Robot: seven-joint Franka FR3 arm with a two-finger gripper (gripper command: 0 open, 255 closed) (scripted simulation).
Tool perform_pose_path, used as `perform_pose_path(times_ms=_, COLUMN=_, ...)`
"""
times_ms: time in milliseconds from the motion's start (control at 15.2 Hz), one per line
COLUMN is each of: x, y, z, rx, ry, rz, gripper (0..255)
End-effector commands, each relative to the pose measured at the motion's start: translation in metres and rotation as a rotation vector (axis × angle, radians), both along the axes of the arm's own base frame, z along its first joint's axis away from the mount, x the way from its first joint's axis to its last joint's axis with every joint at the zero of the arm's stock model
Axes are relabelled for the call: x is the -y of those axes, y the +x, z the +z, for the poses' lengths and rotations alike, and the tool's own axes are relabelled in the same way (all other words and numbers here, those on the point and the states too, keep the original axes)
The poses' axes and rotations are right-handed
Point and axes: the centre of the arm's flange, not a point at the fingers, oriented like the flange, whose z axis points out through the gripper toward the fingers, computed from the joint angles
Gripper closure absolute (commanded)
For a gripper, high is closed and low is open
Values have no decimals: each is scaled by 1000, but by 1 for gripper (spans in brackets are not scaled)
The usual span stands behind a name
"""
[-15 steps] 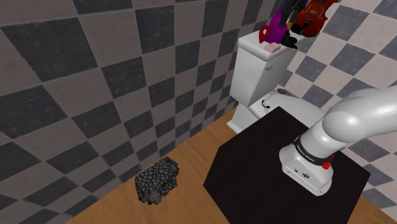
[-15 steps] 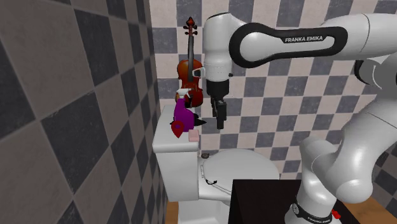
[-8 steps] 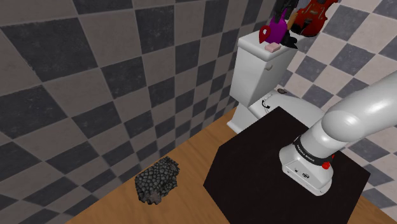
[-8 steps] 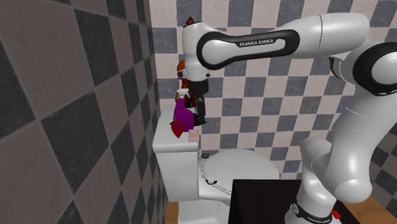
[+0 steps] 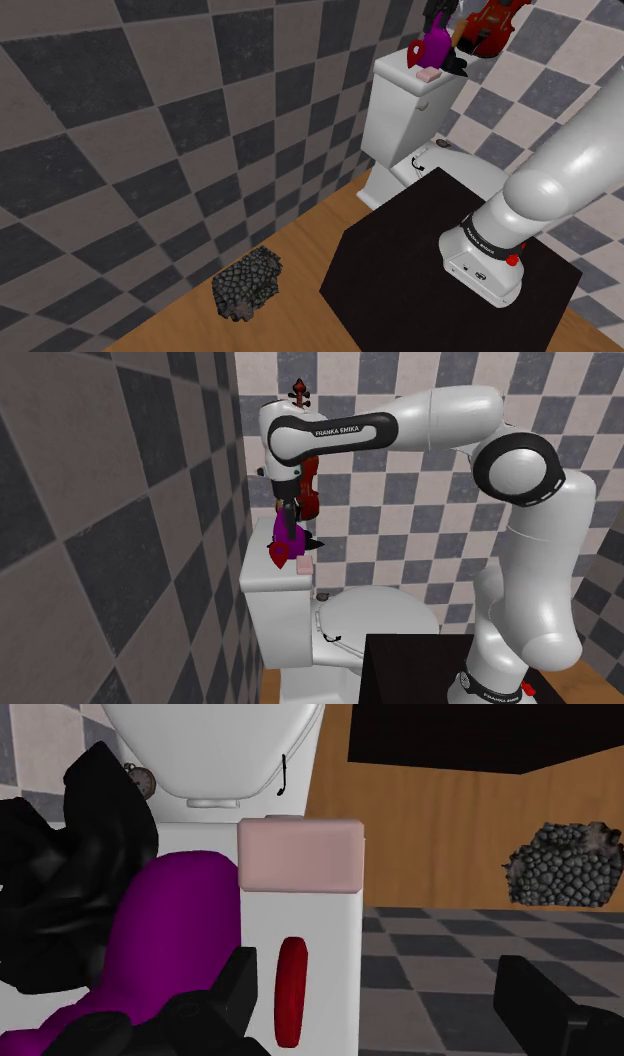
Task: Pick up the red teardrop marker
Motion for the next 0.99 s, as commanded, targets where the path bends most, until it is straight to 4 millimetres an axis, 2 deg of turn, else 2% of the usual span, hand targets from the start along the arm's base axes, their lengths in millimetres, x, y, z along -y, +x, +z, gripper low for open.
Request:
perform_pose_path(times_ms=0, x=18, y=19, z=-5, rx=-7, ry=0, rz=-2, gripper=0)
perform_pose_path(times_ms=132, x=38, y=36, z=-11, rx=-15, ry=0, rz=-5, gripper=0)
perform_pose_path(times_ms=594, x=38, y=36, z=-48, rx=-15, ry=0, rz=-5, gripper=0)
perform_pose_path(times_ms=792, x=38, y=36, z=-51, rx=-15, ry=0, rz=-5, gripper=0)
perform_pose_path(times_ms=858, x=38, y=36, z=-51, rx=-15, ry=0, rz=-5, gripper=255)
perform_pose_path(times_ms=924, x=38, y=36, z=-51, rx=-15, ry=0, rz=-5, gripper=255)
